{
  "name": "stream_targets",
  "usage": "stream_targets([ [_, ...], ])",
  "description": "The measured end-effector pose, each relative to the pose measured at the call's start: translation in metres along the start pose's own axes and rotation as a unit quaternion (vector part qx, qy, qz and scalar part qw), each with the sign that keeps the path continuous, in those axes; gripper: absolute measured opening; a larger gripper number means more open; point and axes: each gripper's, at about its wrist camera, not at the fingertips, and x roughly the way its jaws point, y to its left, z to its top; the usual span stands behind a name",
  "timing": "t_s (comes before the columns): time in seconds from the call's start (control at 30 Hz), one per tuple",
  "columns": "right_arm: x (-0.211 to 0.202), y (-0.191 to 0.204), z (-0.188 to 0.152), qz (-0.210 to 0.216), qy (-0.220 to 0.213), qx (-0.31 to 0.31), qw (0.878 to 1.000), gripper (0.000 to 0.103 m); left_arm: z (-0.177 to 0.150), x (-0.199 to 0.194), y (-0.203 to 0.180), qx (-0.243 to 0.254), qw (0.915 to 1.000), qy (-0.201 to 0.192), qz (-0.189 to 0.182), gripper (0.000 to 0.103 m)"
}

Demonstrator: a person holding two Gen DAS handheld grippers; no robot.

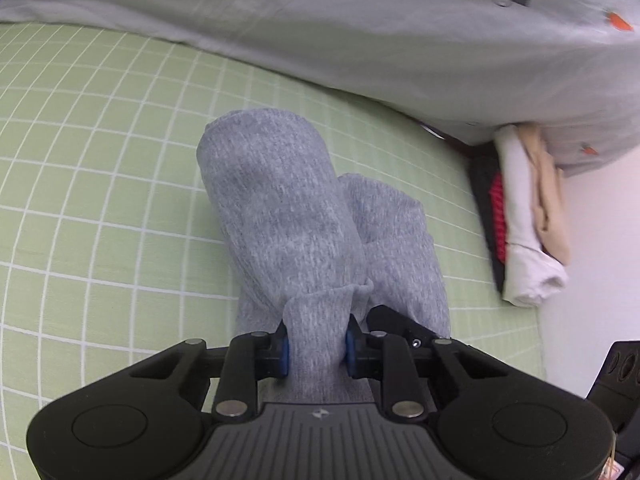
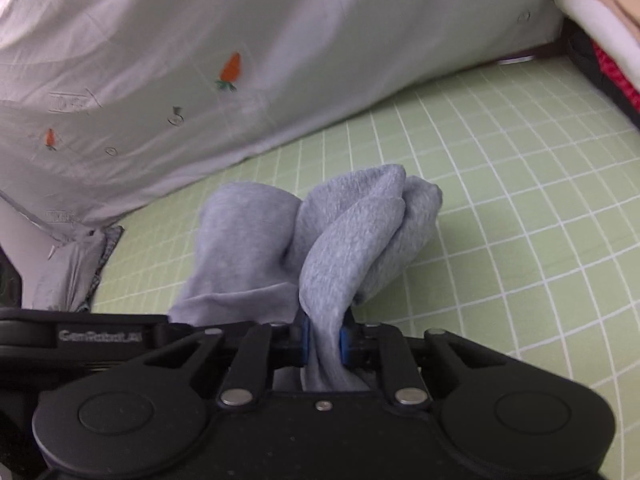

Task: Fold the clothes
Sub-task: 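Grasp the folded sweatpants with both grippers and carry them to the white clothes stack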

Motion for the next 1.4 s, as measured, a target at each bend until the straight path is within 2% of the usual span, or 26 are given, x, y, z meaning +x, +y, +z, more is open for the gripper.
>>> stream_targets([
  [0.17,-0.046,-0.003,-0.015,-0.039,-0.036,0.029,0.998,0.014,-0.020,0.000,-0.039,0.045,0.9986,0.013,-0.024,0.026],
  [0.3,-0.080,-0.021,-0.029,-0.069,-0.065,0.060,0.994,0.014,-0.036,-0.001,-0.071,0.081,0.9955,0.024,-0.043,0.026],
  [0.47,-0.124,-0.079,-0.030,-0.074,-0.090,0.083,0.990,0.014,-0.058,0.009,-0.122,0.117,0.9911,0.028,-0.057,0.026],
  [0.63,-0.161,-0.162,-0.006,-0.057,-0.097,0.047,0.993,0.014,-0.065,0.039,-0.206,0.101,0.9925,-0.004,-0.069,0.026],
  [0.73,-0.190,-0.210,0.022,-0.055,-0.098,0.019,0.993,0.014,-0.070,0.057,-0.257,0.092,0.9927,-0.023,-0.075,0.026],
  [0.87,-0.226,-0.262,0.073,-0.055,-0.129,-0.020,0.990,0.014,-0.076,0.081,-0.324,0.079,0.9921,-0.048,-0.084,0.026],
  [1.0,-0.252,-0.294,0.133,-0.049,-0.181,-0.060,0.980,0.014,-0.038,0.107,-0.346,0.083,0.9927,-0.071,-0.051,0.026],
  [1.13,-0.260,-0.310,0.199,-0.038,-0.235,-0.084,0.968,0.014,0.001,0.134,-0.366,0.088,0.9916,-0.094,-0.016,0.026],
  [1.2,-0.256,-0.317,0.229,-0.037,-0.258,-0.089,0.961,0.014,0.020,0.147,-0.376,0.090,0.9904,-0.105,0.001,0.026],
  [1.27,-0.241,-0.327,0.255,-0.044,-0.273,-0.087,0.957,0.015,0.039,0.161,-0.386,0.092,0.9888,-0.116,0.018,0.033],
  [1.33,-0.211,-0.342,0.280,-0.075,-0.264,-0.078,0.958,0.018,0.059,0.174,-0.397,0.094,0.9867,-0.127,0.035,0.037],
  [1.37,-0.193,-0.351,0.292,-0.093,-0.256,-0.073,0.959,0.019,0.068,0.180,-0.402,0.096,0.9855,-0.133,0.044,0.041],
  [1.4,-0.174,-0.359,0.301,-0.115,-0.243,-0.071,0.961,0.024,0.078,0.187,-0.407,0.097,0.9842,-0.139,0.052,0.044],
])
